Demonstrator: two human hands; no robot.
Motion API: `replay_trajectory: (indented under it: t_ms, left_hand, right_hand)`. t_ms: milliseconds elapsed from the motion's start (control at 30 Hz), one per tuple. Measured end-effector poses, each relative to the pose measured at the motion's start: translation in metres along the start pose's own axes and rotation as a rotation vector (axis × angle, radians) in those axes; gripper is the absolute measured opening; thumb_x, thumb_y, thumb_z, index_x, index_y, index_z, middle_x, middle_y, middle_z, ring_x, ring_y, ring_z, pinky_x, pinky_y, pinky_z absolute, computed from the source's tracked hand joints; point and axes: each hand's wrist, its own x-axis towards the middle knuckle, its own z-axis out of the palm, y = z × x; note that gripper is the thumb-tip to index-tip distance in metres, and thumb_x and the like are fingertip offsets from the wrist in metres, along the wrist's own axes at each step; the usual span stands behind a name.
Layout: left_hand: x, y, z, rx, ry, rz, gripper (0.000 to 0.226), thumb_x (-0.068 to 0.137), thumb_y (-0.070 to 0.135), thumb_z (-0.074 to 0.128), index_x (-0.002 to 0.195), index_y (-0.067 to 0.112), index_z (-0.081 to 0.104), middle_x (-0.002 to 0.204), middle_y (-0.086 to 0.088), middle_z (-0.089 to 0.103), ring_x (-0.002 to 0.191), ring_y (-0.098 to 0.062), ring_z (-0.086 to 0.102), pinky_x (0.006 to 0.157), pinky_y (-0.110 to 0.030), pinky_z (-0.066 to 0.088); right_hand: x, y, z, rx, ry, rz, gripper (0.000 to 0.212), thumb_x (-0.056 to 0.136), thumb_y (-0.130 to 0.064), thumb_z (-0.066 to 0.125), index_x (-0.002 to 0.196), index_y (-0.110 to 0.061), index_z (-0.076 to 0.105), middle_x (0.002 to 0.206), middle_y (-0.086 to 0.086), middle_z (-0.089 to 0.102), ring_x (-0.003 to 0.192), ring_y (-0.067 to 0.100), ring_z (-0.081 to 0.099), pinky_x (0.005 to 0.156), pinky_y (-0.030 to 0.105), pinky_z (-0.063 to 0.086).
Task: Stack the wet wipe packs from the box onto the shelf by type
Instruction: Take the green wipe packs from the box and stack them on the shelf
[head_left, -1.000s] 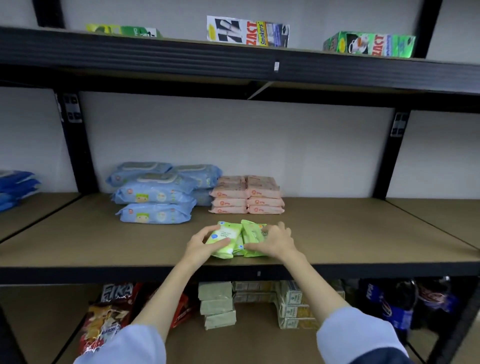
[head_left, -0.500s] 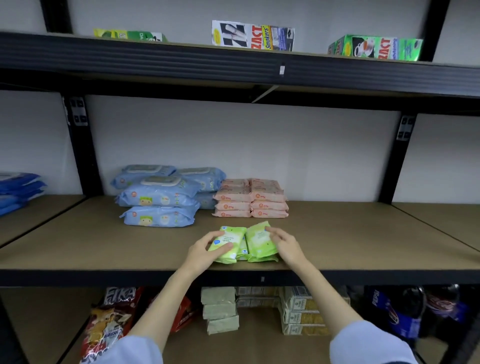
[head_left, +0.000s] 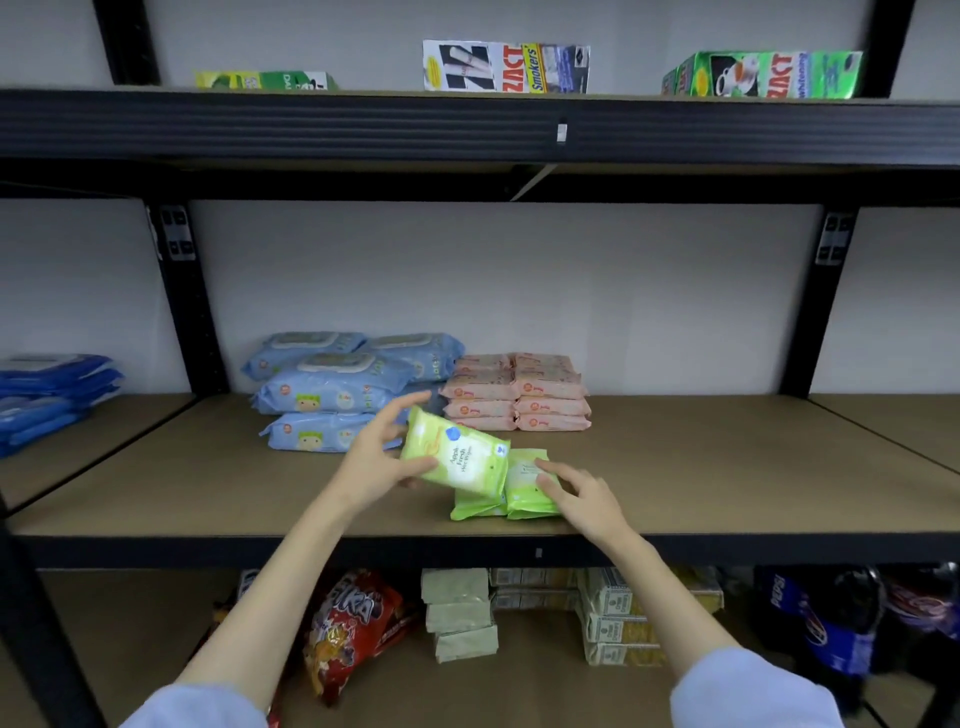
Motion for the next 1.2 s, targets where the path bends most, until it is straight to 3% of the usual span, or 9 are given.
replay_trajectory:
  t_ms: [133, 300, 400, 500, 633, 800, 967, 1100, 1200]
  left_hand:
    - [0.012, 0.005, 0.002, -0.076, 0.012, 0.013, 0.063, 0.081, -0.006, 0.062, 0.121, 0.040, 0.048, 0.101, -0.007, 0.062, 0.075, -0.014, 0.061, 0.055, -0.027, 0.055]
    - [0.037, -0.012, 0.018, -0.133, 0.015, -0.009, 0.045, 0.086, -0.003, 0.058, 0.114, 0.032, 0.055, 0.093, -0.005, 0.064, 0.080, -0.016, 0.060, 0.056, -0.023, 0.051]
    - [0.049, -0.029, 0.032, -0.128, 0.027, -0.045, 0.030, 0.084, -0.004, 0.060, 0.096, 0.023, 0.061, 0.096, -0.006, 0.065, 0.090, -0.018, 0.060, 0.070, -0.020, 0.050]
    - [0.055, -0.050, 0.047, -0.062, 0.137, -0.099, 0.022, 0.085, -0.004, 0.058, 0.082, 0.017, 0.065, 0.089, 0.001, 0.066, 0.087, -0.013, 0.058, 0.078, -0.019, 0.044]
    - [0.059, -0.065, 0.059, -0.073, 0.296, -0.255, 0.020, 0.089, 0.003, 0.056, 0.105, 0.002, 0.067, 0.111, -0.014, 0.066, 0.096, -0.014, 0.054, 0.080, -0.020, 0.040]
    - [0.050, -0.062, 0.060, -0.324, 0.013, -0.456, 0.060, 0.081, 0.009, 0.068, 0.135, 0.007, 0.043, 0.131, -0.014, 0.053, 0.113, -0.022, 0.055, 0.099, -0.029, 0.041]
    - [0.043, -0.067, 0.065, -0.138, -0.096, -0.435, 0.094, 0.070, 0.028, 0.075, 0.146, 0.016, 0.021, 0.150, -0.007, 0.030, 0.133, -0.020, 0.036, 0.113, -0.034, 0.029]
    - [0.041, -0.062, 0.075, -0.072, -0.111, -0.403, 0.081, 0.084, 0.026, 0.066, 0.147, 0.019, 0.016, 0.149, -0.006, 0.030, 0.134, -0.020, 0.034, 0.113, -0.032, 0.028]
    - [0.039, -0.060, 0.075, -0.032, -0.165, -0.403, 0.081, 0.084, 0.035, 0.065, 0.147, 0.022, 0.016, 0.153, -0.001, 0.022, 0.137, -0.018, 0.029, 0.114, -0.033, 0.025]
  right_hand:
    - [-0.003, -0.004, -0.002, 0.017, 0.015, -0.006, 0.034, 0.095, -0.041, 0.046, 0.128, -0.036, 0.053, 0.134, 0.002, 0.052, 0.126, 0.020, 0.039, 0.103, 0.029, 0.027]
    - [-0.004, -0.005, -0.004, 0.023, 0.005, -0.027, 0.035, 0.096, -0.039, 0.046, 0.130, -0.034, 0.052, 0.135, 0.000, 0.051, 0.126, 0.017, 0.040, 0.104, 0.028, 0.027]
    - [-0.003, -0.003, -0.003, 0.052, 0.009, -0.027, 0.036, 0.094, -0.040, 0.049, 0.129, -0.033, 0.053, 0.134, -0.005, 0.054, 0.127, 0.018, 0.043, 0.098, 0.026, 0.031]
    - [-0.002, -0.003, -0.001, 0.021, 0.014, -0.017, 0.036, 0.094, -0.042, 0.048, 0.130, -0.037, 0.051, 0.129, -0.001, 0.057, 0.125, 0.023, 0.044, 0.101, 0.031, 0.032]
    - [-0.003, -0.006, -0.001, -0.028, 0.009, 0.000, 0.040, 0.096, -0.044, 0.043, 0.134, -0.037, 0.045, 0.141, 0.004, 0.047, 0.138, 0.026, 0.027, 0.115, 0.045, 0.006]
    - [-0.003, -0.007, -0.001, -0.022, -0.045, 0.014, 0.046, 0.094, -0.046, 0.045, 0.139, -0.039, 0.038, 0.149, 0.000, 0.036, 0.144, 0.024, 0.014, 0.116, 0.047, -0.003]
    - [0.001, -0.008, 0.001, -0.005, -0.050, 0.060, 0.043, 0.099, -0.031, 0.034, 0.141, -0.038, 0.035, 0.151, 0.001, 0.033, 0.144, 0.024, 0.013, 0.115, 0.044, -0.004]
    - [0.002, -0.008, 0.002, 0.002, -0.051, 0.075, 0.042, 0.098, -0.031, 0.037, 0.139, -0.039, 0.037, 0.149, 0.001, 0.036, 0.143, 0.022, 0.018, 0.115, 0.044, -0.005]
    - [0.001, -0.007, 0.002, 0.023, -0.088, 0.070, 0.040, 0.096, -0.043, 0.041, 0.136, -0.044, 0.038, 0.149, -0.003, 0.036, 0.143, 0.020, 0.018, 0.114, 0.045, -0.010]
